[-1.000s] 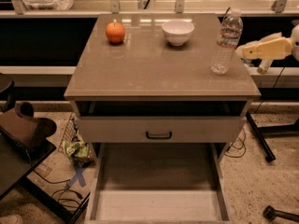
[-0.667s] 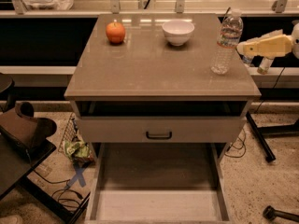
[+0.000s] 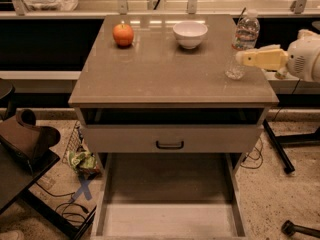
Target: Place water bottle into middle drawer
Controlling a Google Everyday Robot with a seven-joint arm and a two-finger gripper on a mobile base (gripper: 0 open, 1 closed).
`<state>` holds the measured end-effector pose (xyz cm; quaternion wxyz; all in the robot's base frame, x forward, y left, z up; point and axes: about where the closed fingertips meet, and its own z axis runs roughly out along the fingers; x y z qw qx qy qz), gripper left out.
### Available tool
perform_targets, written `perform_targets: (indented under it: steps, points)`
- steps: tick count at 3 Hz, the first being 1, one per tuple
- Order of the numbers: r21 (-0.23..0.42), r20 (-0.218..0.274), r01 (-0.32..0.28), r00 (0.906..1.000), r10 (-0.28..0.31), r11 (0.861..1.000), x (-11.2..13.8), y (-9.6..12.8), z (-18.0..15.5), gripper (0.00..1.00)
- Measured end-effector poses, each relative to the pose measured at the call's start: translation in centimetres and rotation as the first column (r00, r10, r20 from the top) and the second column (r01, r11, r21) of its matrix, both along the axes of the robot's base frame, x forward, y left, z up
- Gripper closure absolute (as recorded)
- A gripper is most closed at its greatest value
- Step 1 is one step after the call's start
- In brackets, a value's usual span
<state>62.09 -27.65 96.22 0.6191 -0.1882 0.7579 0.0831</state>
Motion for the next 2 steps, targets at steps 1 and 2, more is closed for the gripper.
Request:
perform_targets:
  steps: [1,2]
  points:
    - [0.118,0.027,-0.023,0.9994,0.02,0.993,2.8,1.6,-2.8,0.0]
    - [0.132,0.097,-0.075,0.9933,0.062,0.988,5.3,3.1,-4.4,0.03]
